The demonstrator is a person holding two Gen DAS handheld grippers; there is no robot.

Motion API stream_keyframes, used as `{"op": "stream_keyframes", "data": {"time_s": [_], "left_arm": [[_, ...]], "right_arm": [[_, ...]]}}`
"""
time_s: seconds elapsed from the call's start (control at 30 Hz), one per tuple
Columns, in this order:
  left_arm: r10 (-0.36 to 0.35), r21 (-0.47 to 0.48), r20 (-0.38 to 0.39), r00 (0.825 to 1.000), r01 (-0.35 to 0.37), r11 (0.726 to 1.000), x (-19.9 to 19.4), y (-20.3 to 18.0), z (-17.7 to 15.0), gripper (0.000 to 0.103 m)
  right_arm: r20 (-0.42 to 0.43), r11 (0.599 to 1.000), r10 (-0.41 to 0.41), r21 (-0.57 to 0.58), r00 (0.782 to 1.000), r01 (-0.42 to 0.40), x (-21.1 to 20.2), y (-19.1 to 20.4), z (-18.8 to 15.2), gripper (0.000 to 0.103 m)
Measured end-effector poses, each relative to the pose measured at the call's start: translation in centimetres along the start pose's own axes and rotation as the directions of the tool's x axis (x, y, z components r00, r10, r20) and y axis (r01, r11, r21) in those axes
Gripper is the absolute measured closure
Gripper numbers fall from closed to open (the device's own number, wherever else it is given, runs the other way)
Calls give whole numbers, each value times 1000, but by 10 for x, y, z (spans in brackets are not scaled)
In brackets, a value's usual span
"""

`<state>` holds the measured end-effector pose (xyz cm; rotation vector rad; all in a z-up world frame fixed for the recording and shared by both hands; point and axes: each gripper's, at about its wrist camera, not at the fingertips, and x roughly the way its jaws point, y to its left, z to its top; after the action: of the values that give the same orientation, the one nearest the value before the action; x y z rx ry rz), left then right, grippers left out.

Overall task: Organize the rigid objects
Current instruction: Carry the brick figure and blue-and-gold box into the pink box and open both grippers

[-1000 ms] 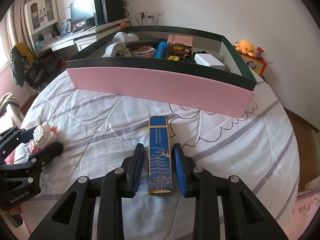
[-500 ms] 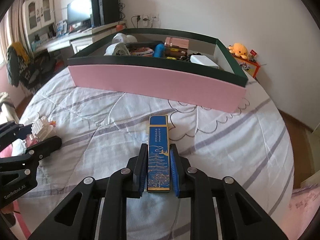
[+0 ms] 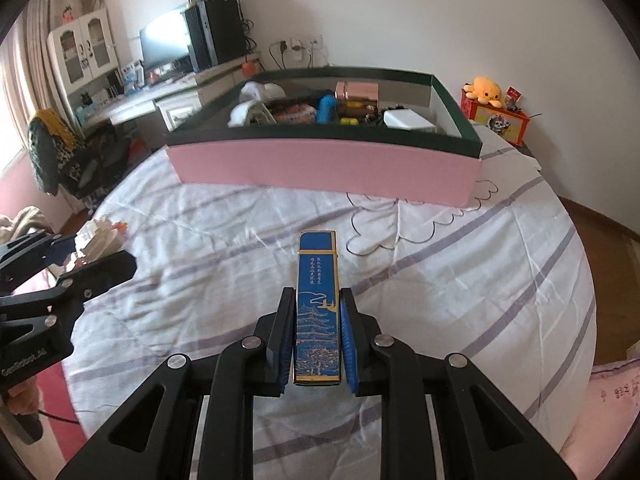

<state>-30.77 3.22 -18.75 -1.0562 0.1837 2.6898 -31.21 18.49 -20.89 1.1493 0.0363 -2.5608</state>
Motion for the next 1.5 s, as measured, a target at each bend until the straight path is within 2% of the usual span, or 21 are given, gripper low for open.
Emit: {"op": "stream_keyframes", "data": {"time_s": [0.3, 0.47, 0.6, 0.77, 0.87, 0.93, 1.03, 1.1, 1.27, 1.5], "left_arm": [[-29, 51, 80, 996, 25, 998, -16, -6, 37, 59], [-18, 104, 112, 994, 6, 995, -11, -12, 70, 59], [-33, 121, 114, 993, 19, 992, 2, -9, 98, 59], [-53, 144, 76, 996, 42, 989, 37, -5, 139, 59], [-79, 148, 35, 996, 73, 986, 65, -4, 160, 59], [-60, 159, 8, 998, 58, 986, 87, -4, 171, 59], [-73, 161, -32, 997, 77, 984, 117, -3, 187, 59], [-84, 162, -47, 995, 91, 983, 130, -2, 195, 59], [-52, 178, -95, 994, 68, 982, 169, -3, 213, 59], [-25, 206, -127, 992, 51, 977, 203, -6, 227, 59]], "right_arm": [[71, 999, 36, -35, 997, -33, -29, 2, 30, 82], [103, 997, 14, -83, 995, -5, -34, 1, 60, 82], [107, 994, 3, -112, 994, 9, -29, -3, 89, 82], [84, 990, -29, -137, 996, 40, -9, -17, 128, 82], [53, 986, -68, -146, 996, 75, 13, -29, 150, 82], [26, 985, -84, -147, 996, 87, 28, -40, 163, 82], [-18, 984, -107, -149, 994, 103, 55, -56, 182, 82], [-46, 983, -119, -147, 992, 111, 73, -66, 191, 82], [-117, 983, -140, -137, 983, 123, 113, -86, 205, 82], [-168, 982, -151, -141, 974, 128, 143, -104, 214, 82]]}}
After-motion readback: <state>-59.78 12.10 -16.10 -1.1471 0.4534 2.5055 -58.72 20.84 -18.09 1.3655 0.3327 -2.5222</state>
